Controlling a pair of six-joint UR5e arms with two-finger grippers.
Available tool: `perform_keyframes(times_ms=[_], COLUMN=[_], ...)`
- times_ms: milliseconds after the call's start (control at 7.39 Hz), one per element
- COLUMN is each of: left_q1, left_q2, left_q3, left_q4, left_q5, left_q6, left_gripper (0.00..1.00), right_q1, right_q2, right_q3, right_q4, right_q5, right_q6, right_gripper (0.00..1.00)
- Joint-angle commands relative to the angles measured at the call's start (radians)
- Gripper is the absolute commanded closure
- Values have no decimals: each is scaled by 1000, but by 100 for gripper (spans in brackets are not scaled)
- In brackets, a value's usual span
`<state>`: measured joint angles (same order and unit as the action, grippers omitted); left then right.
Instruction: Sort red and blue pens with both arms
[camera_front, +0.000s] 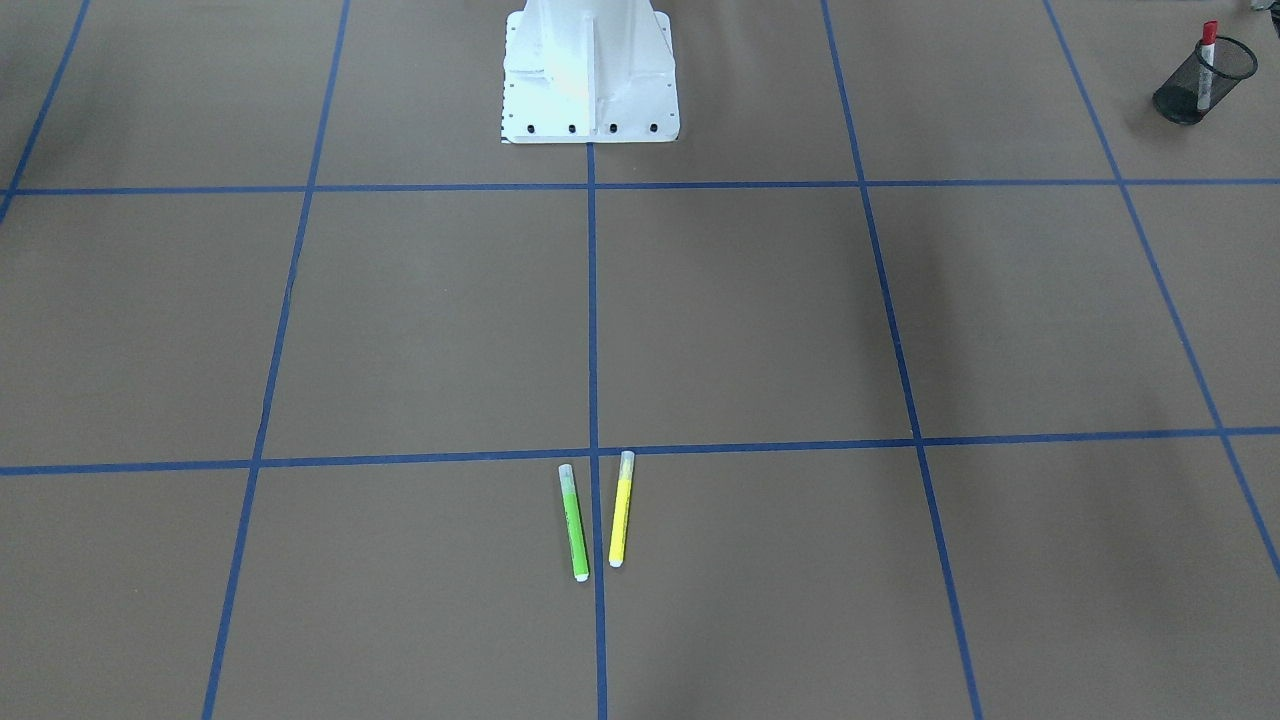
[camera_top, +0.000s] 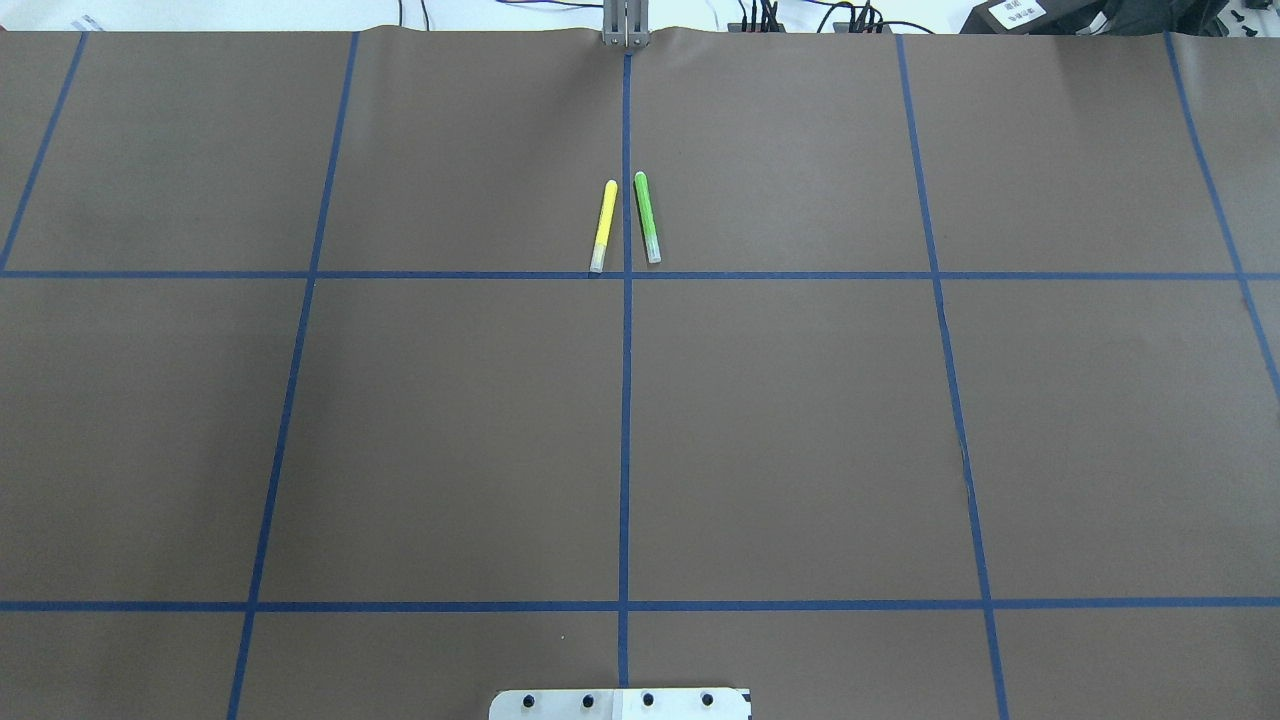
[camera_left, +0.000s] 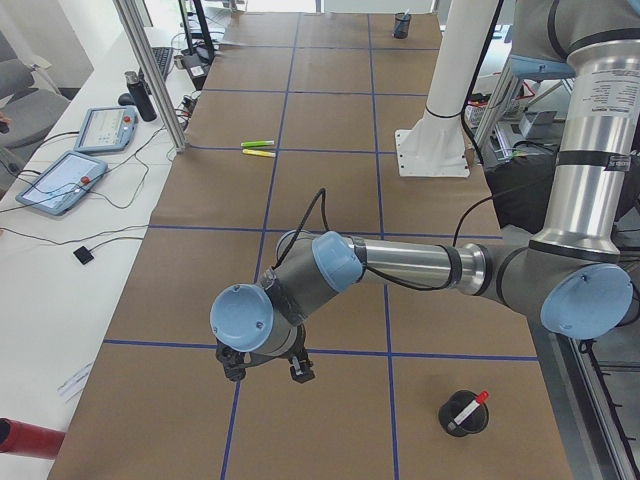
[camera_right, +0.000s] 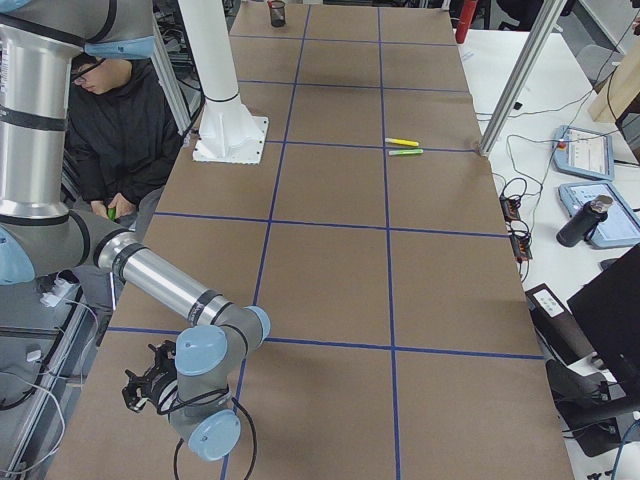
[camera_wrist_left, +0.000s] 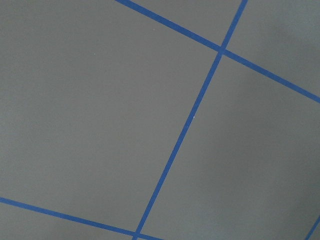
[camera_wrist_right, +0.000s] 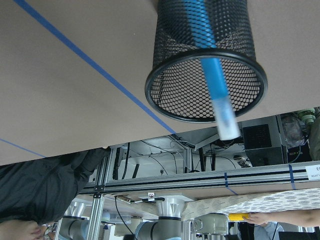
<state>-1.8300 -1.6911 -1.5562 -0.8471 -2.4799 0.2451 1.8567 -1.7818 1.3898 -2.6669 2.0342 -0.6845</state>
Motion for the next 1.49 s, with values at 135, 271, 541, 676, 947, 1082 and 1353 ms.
perform_keyframes(times_ms=[135,271,541,676,947,1082,1353], left_q1=[11,50,83,92,94,95,121], left_q2=[-16,-15,-13,-6,16,36,41], left_q3=[4,10,11,15,24,28,27], left_q4=[-6,-42,-157,-237,-442,-530,-648], left_q5=[1,1,12,18,100,101,101], left_q6=[-45,-70,-173,-202,-303,-329,-415], left_gripper=[0,0,0,0,0,0,0], right_q1=[2,1,-2,-2,-13,-57,-109], right_q2=[74,108,150,151,151,151,177], right_q3=[18,18,18,18,20,23,25], right_q4=[164,221,400,512,816,981,1084], right_q5=[7,44,119,170,222,224,303], right_q6=[188,248,354,362,472,623,714], right_gripper=[0,0,0,0,0,0,0])
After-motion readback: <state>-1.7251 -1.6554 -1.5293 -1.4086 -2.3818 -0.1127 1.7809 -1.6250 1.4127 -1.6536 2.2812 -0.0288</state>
